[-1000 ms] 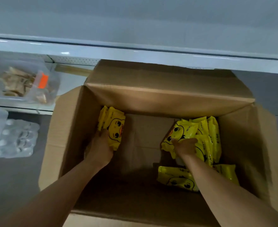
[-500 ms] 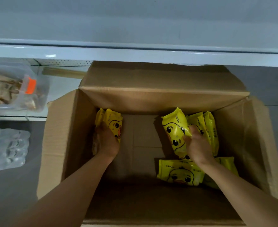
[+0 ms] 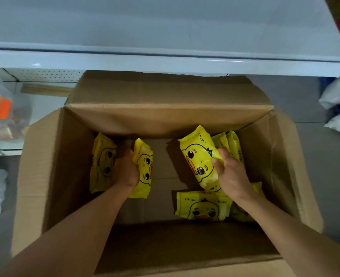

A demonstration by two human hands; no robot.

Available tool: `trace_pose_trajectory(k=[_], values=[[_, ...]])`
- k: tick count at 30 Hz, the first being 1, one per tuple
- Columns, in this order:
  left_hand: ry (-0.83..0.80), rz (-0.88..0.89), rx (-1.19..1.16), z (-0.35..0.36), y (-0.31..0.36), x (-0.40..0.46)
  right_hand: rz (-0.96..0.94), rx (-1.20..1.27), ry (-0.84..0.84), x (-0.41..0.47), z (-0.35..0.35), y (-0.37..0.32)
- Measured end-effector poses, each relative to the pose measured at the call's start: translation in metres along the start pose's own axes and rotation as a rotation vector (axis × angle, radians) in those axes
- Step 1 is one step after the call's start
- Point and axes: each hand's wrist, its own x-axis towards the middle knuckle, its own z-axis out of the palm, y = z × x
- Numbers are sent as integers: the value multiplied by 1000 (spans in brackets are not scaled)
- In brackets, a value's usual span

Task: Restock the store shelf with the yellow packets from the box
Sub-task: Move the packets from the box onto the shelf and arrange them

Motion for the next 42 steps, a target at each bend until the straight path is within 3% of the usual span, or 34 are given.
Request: trace_pose_trajectory(k=[17, 23, 27, 33, 42], values=[[83, 333, -15, -194, 77, -125, -242, -24, 187, -85, -156, -106], [175, 489, 114, -277, 124, -159, -316, 57, 304, -116, -232, -157], [244, 540, 22, -325, 152, -179, -402, -11, 329, -133, -282, -183], [364, 657, 62, -382, 190, -204, -514, -18, 429, -147, -346, -211], [500, 712, 5, -445, 263, -219, -621, -51, 531, -109, -446, -242]])
